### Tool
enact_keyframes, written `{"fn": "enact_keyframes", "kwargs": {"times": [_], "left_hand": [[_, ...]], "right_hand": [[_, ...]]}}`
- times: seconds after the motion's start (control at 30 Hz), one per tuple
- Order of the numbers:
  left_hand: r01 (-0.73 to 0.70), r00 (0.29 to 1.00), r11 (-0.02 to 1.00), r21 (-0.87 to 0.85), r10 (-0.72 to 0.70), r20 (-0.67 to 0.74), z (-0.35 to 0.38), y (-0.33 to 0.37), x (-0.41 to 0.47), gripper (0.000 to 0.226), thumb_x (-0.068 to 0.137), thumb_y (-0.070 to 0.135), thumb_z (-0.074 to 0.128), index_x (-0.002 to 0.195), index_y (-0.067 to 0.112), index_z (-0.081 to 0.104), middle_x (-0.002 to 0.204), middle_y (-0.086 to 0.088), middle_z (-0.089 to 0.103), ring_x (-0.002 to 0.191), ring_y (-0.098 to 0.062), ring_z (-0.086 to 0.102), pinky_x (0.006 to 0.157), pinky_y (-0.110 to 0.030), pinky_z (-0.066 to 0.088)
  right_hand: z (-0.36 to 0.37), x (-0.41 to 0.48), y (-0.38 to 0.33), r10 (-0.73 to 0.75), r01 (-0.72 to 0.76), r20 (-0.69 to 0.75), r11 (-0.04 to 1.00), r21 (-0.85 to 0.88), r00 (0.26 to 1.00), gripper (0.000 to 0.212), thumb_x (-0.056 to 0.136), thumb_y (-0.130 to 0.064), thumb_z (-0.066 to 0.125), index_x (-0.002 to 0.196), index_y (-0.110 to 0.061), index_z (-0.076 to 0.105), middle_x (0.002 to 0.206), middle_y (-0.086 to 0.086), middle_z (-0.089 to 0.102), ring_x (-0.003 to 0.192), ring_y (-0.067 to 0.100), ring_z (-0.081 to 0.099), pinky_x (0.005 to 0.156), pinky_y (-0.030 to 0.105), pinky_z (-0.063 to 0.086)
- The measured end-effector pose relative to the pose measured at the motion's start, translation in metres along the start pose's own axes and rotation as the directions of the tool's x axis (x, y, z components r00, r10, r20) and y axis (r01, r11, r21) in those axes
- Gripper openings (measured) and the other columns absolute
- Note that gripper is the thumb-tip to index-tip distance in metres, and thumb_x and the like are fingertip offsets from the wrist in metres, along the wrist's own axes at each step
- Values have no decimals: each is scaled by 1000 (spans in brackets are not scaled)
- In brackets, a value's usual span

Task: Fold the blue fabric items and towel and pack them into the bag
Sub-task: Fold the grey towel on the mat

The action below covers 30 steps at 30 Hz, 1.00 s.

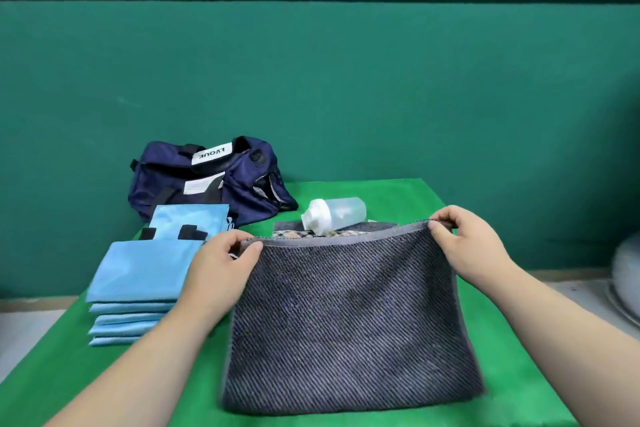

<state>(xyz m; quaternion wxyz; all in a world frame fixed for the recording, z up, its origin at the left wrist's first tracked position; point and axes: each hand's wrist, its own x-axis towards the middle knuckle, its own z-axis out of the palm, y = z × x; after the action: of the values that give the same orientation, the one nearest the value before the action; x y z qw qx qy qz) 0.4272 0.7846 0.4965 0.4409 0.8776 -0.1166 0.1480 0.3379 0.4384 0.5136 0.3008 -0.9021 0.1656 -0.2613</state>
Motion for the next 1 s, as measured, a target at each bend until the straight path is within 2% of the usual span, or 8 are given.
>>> {"fn": "enact_keyframes", "kwargs": {"times": [0.07,0.17,0.27,0.4,0.6,0.7,0.8,1.0], "left_hand": [[-5,999,1000,-20,4,-47,22,-7,18,13,91,27,65,79,24,64,82,10,64,80,-6,57,66,-23,37],[16,997,999,-37,-19,-80,58,-25,43,12,93,28,62,81,26,62,84,10,62,79,-1,55,64,-15,36],[50,997,999,4,-50,-51,94,-49,66,15,94,30,59,80,27,59,83,8,62,78,-9,55,65,-30,37],[110,994,992,58,-110,-11,130,-79,87,18,96,31,56,79,26,56,81,7,60,78,-16,55,63,-34,34],[149,988,982,120,-154,32,147,-107,97,15,95,30,58,82,23,59,80,6,61,78,-19,54,64,-34,35],[144,987,979,144,-152,46,147,-110,98,13,94,31,59,82,24,60,80,8,61,77,-17,53,62,-33,34],[152,984,978,139,-164,74,145,-111,100,15,93,33,60,80,26,60,78,10,62,77,-18,56,61,-33,36],[198,976,976,92,-205,72,143,-109,106,19,92,35,62,75,27,61,71,8,64,73,-15,58,60,-31,41]], "right_hand": [[24,22,1,5,-5,-5,1000,1,1000,6,94,-24,62,89,-23,64,90,-8,65,88,18,57,75,29,37],[60,52,7,-15,17,33,998,-66,999,5,94,-26,61,90,-24,64,93,-6,62,89,17,54,74,28,36],[93,79,26,1,12,77,986,-165,997,8,93,-26,59,91,-22,65,93,-4,61,86,17,52,72,28,35],[125,106,65,90,-59,104,961,-270,990,11,92,-25,58,93,-19,67,96,1,64,84,21,53,71,29,37],[150,119,95,169,-74,233,927,-369,958,8,85,-25,67,92,-24,70,99,7,60,98,30,60,86,33,46],[157,129,86,100,-36,196,950,-309,976,20,82,-22,71,103,-22,68,104,3,56,108,27,56,91,31,41],[169,139,64,-38,90,216,967,-237,976,48,80,-23,73,127,-21,61,127,5,54,124,24,47,106,31,34],[207,168,28,-340,472,397,826,-306,853,93,70,-36,76,151,-26,34,147,4,39,140,25,29,118,45,26]]}}
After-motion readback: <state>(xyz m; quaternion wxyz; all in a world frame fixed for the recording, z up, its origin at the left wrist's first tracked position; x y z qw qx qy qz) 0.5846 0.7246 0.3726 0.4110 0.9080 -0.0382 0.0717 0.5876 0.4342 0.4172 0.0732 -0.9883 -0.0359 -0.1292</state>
